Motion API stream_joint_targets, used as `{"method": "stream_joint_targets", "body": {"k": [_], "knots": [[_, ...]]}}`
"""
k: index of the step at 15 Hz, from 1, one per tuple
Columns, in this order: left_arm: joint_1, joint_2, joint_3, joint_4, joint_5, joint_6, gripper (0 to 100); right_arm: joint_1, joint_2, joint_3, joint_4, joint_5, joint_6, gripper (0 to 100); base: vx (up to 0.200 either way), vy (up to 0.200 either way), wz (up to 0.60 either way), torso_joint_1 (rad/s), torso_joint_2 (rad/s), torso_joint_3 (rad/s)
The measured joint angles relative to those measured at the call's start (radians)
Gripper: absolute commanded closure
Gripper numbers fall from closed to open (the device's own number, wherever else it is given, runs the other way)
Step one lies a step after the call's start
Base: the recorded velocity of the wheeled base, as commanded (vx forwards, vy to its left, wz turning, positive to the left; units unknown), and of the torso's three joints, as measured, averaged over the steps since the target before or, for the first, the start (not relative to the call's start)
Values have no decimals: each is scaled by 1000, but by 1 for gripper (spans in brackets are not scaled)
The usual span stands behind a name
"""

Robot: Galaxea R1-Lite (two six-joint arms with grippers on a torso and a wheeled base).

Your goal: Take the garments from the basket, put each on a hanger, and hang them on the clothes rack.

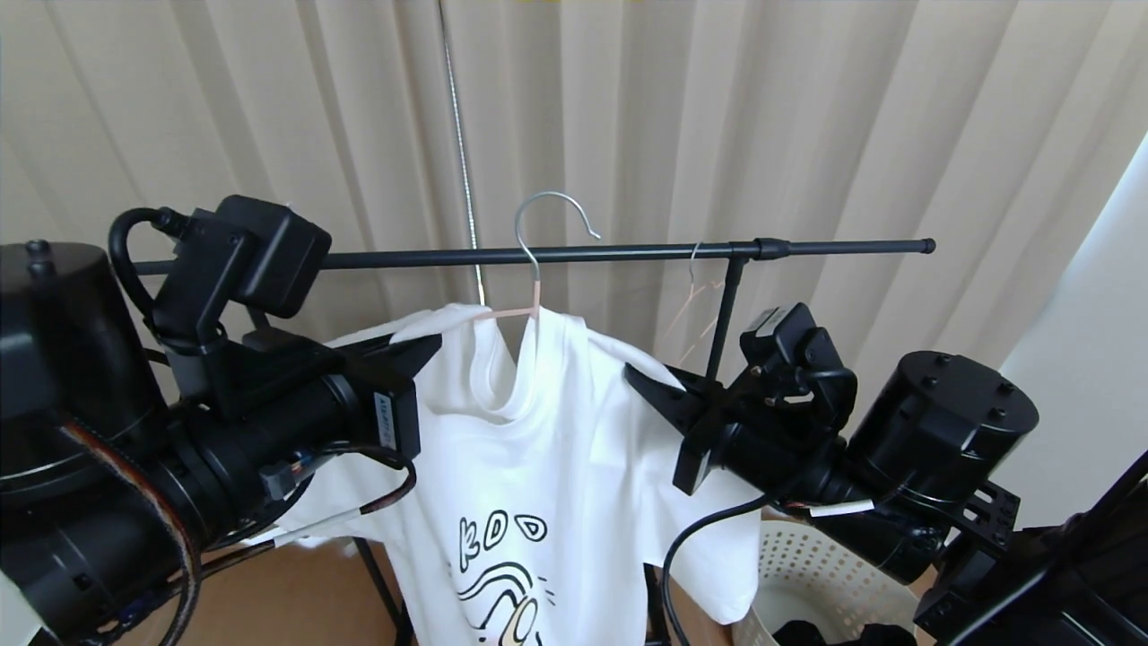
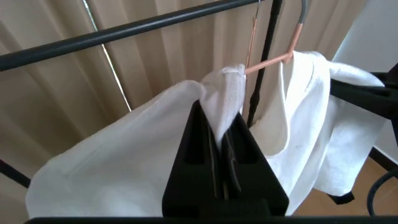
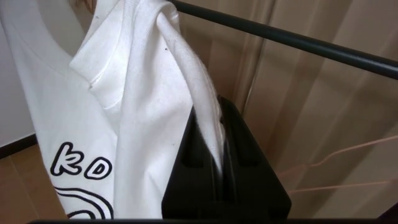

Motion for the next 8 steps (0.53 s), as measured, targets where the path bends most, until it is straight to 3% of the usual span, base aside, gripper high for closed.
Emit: {"method": "stream_joint_targets", "body": {"k": [8], "knots": [[-39, 100, -1, -9, -1, -26, 100, 1, -6, 8, -17, 1, 8, 100, 0, 0, 0, 0, 0, 0]]}}
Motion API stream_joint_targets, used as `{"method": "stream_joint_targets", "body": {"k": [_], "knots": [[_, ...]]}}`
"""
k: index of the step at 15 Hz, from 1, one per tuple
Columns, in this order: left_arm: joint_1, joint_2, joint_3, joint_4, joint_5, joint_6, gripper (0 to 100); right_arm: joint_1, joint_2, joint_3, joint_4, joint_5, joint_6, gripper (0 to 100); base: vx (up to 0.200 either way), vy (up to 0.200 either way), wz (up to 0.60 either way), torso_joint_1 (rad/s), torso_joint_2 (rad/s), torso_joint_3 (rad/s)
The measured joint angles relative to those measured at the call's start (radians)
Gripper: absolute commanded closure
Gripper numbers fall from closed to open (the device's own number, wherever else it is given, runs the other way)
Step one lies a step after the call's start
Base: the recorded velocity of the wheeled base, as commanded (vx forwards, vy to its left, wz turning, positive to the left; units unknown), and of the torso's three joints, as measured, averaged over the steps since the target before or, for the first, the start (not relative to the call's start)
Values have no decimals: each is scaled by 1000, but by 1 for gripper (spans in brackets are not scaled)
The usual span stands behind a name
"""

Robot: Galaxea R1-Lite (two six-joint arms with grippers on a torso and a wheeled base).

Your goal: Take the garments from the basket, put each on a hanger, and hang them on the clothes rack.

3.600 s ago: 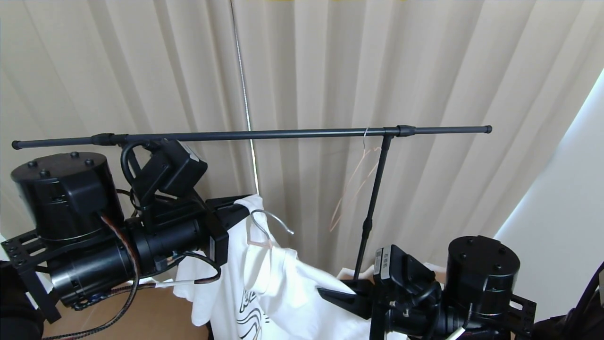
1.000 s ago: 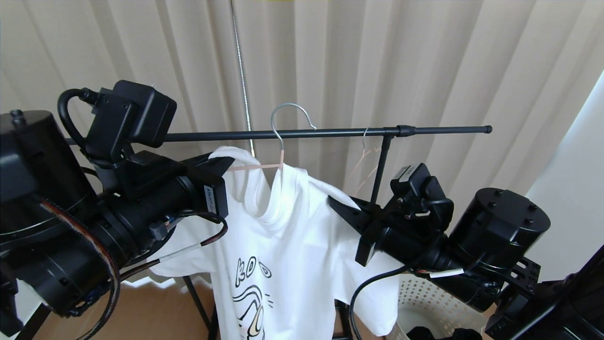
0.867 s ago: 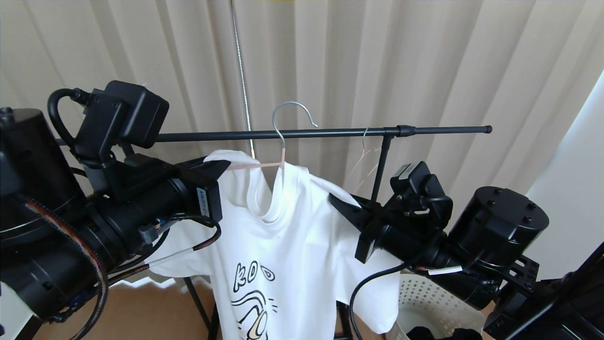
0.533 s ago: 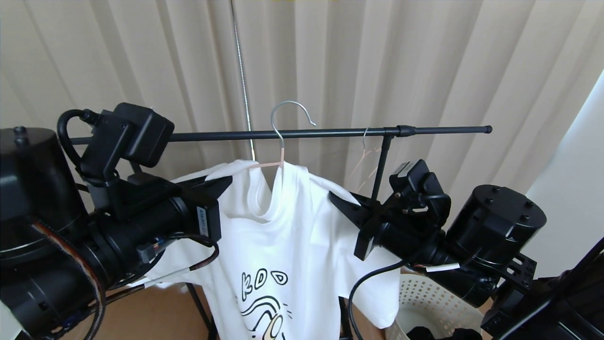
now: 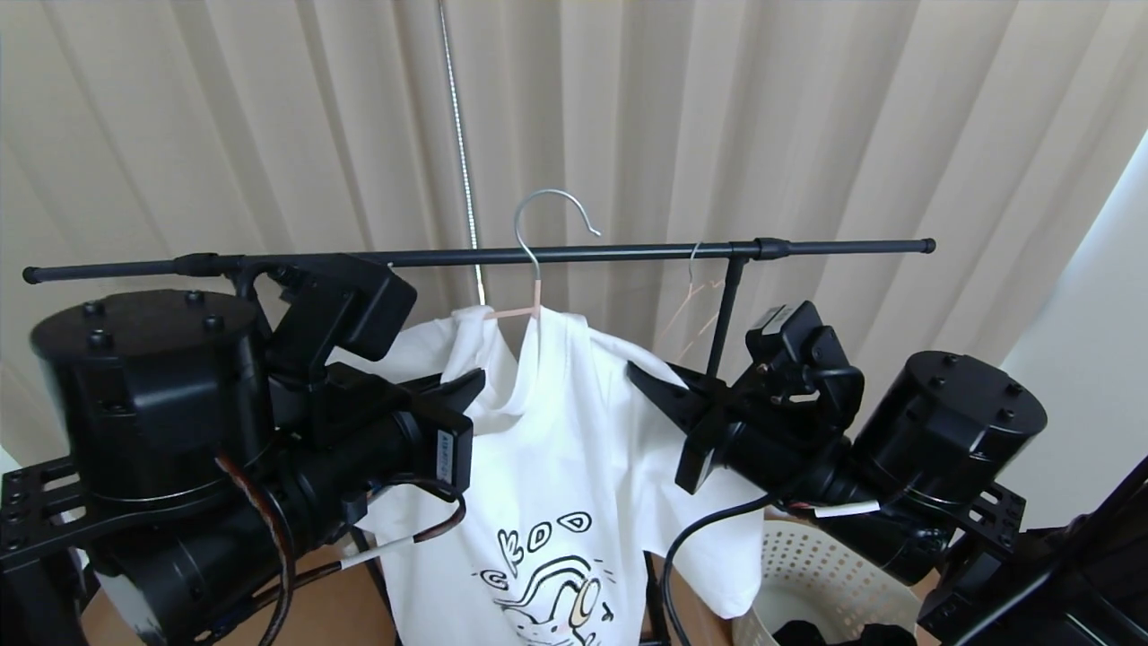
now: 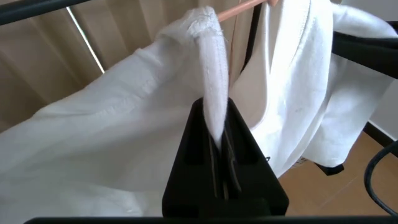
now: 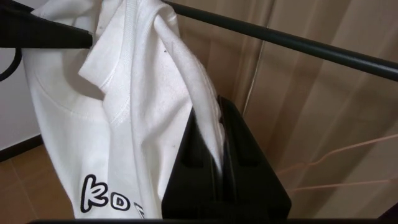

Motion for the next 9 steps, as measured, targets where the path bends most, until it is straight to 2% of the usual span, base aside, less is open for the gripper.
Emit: {"method": "stream_joint_targets", "body": {"k": [4, 9], "knots": [[0, 21, -65, 0, -1, 0, 100, 10, -4, 22, -58, -1, 1, 100, 0, 0, 0, 0, 0, 0], [-3, 26, -77, 0, -3, 0, 100, 19, -4, 33, -80, -24, 1, 100, 0, 0, 0, 0, 0, 0]]}}
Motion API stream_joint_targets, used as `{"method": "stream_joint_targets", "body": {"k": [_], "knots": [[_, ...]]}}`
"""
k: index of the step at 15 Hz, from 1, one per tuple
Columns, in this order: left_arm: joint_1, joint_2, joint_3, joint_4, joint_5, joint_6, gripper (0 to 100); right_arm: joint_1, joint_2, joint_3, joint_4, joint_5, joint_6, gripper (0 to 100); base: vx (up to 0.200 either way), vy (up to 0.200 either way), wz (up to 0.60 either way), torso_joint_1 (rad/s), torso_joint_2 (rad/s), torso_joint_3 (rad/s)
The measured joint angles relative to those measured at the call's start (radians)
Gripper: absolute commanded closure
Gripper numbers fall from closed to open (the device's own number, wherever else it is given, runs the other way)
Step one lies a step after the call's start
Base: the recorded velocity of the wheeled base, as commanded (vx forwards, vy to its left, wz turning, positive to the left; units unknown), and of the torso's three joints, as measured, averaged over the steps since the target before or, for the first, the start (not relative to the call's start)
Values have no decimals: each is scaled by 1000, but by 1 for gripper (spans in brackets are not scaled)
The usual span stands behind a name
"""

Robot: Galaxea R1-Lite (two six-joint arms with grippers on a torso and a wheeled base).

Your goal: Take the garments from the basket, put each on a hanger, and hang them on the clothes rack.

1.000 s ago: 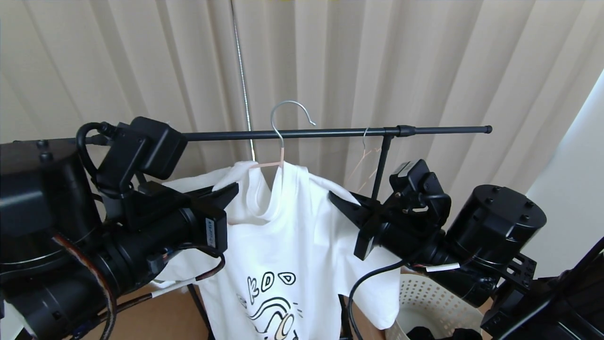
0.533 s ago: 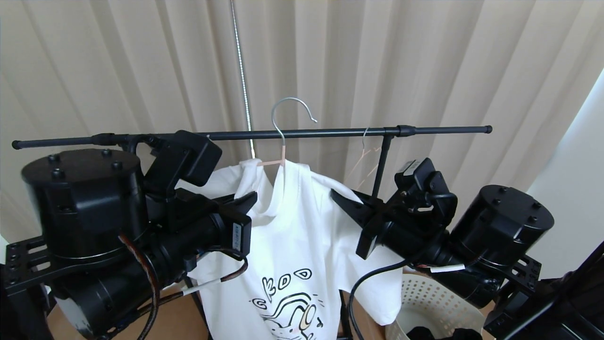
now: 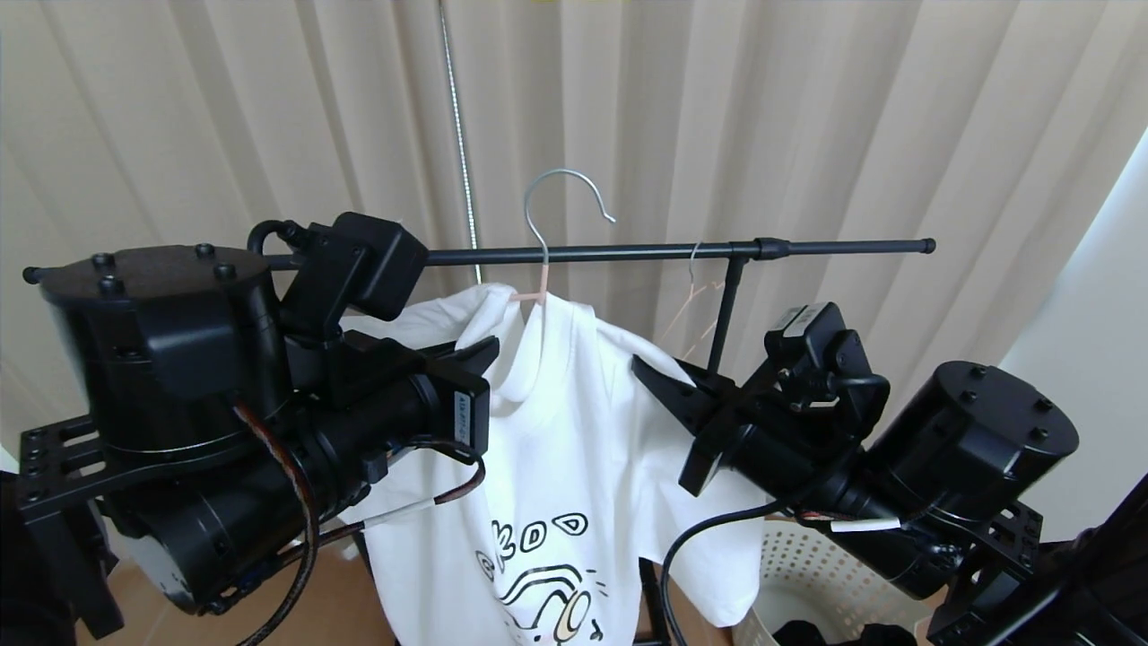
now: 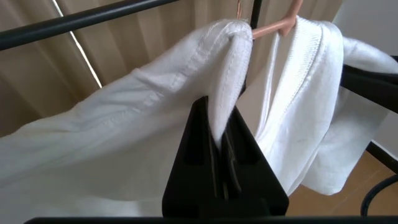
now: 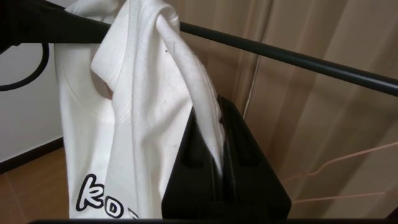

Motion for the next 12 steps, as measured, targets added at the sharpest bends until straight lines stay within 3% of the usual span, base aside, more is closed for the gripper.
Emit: {"method": "stream_joint_targets", "body": {"k": [3, 4, 12], "knots": [[-16, 0, 7, 0, 2, 1, 100, 0, 0, 1, 0, 0, 0, 100, 0, 0, 0, 0, 0, 0], [-20, 0, 9, 0, 2, 2, 0, 0, 0, 1, 0, 0, 0, 100, 0, 0, 0, 0, 0, 0], [-68, -38, 53, 1, 0, 12, 0, -1, 0, -1, 0, 1, -1, 100, 0, 0, 0, 0, 0, 0]]}}
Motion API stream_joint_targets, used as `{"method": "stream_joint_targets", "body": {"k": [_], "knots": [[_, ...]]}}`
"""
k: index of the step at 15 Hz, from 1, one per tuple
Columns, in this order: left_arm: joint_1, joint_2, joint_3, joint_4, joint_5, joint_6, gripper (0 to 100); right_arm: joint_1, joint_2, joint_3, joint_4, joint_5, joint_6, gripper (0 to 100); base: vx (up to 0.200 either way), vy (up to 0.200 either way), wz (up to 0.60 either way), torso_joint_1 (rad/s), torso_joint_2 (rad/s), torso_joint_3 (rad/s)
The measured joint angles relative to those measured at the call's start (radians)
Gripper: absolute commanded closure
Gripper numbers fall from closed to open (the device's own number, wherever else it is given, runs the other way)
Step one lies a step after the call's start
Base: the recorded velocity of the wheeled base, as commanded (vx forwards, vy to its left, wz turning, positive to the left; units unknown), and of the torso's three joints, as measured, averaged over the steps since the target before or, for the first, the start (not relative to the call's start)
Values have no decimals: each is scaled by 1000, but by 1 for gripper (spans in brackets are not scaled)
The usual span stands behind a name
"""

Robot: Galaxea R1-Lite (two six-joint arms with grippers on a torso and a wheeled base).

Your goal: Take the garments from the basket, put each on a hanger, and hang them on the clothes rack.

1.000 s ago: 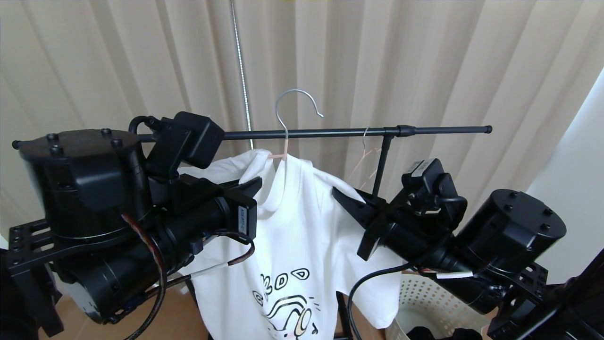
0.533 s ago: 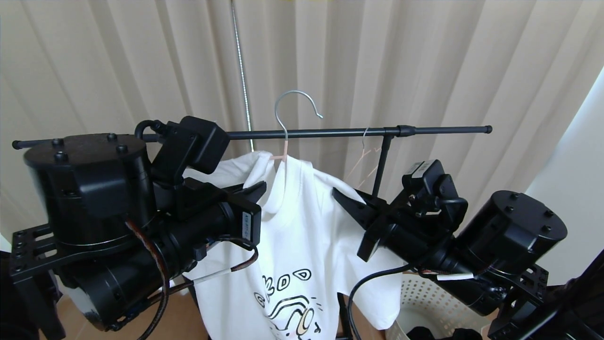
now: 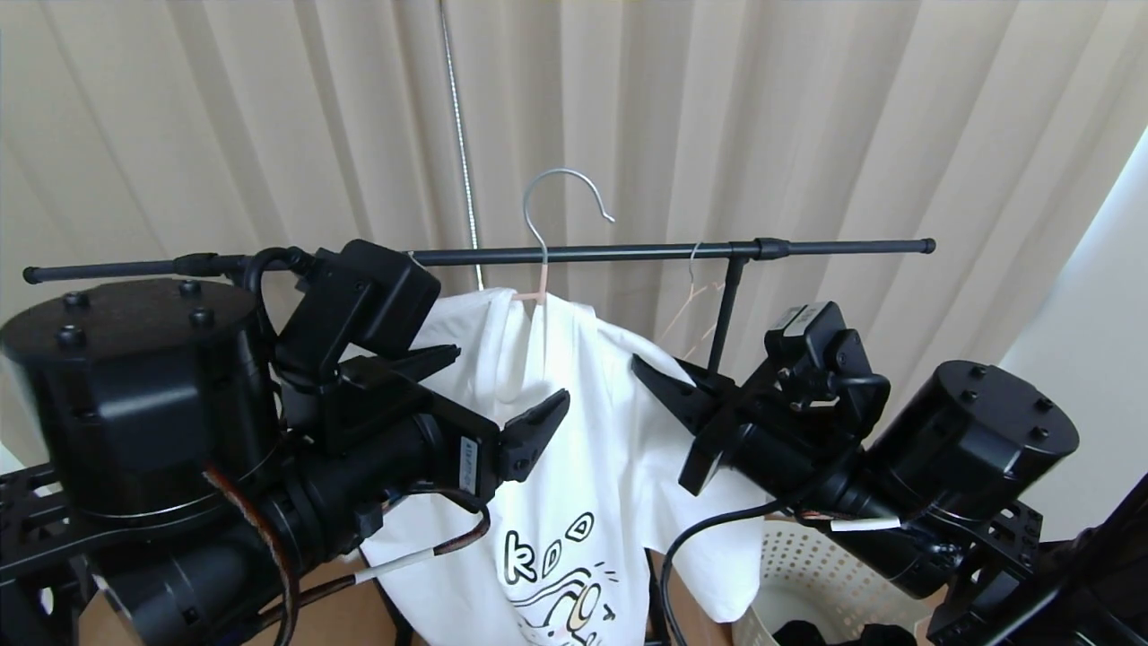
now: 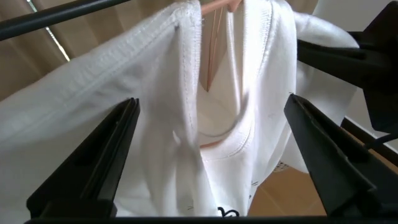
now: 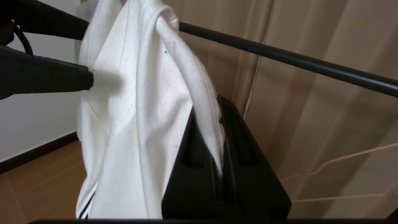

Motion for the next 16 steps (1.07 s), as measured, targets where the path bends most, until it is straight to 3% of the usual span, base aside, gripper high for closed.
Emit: {"method": "stream_joint_targets", "body": {"k": [7, 10, 13, 16], "knots": [[8, -103, 56, 1, -7, 3, 0, -50, -1, 3, -4, 14, 4, 100, 0, 0, 0, 0, 0, 0], [56, -152, 66, 1, -51, 1, 0, -104, -2, 13, -37, 80, 5, 100, 0, 0, 0, 0, 0, 0], [245, -172, 78, -1, -239, -3, 0, -177, -9, 27, -43, 176, 6, 100, 0, 0, 0, 0, 0, 0], [450, -178, 91, -1, -523, -8, 0, -253, -15, 40, -43, 265, 5, 100, 0, 0, 0, 0, 0, 0]]}}
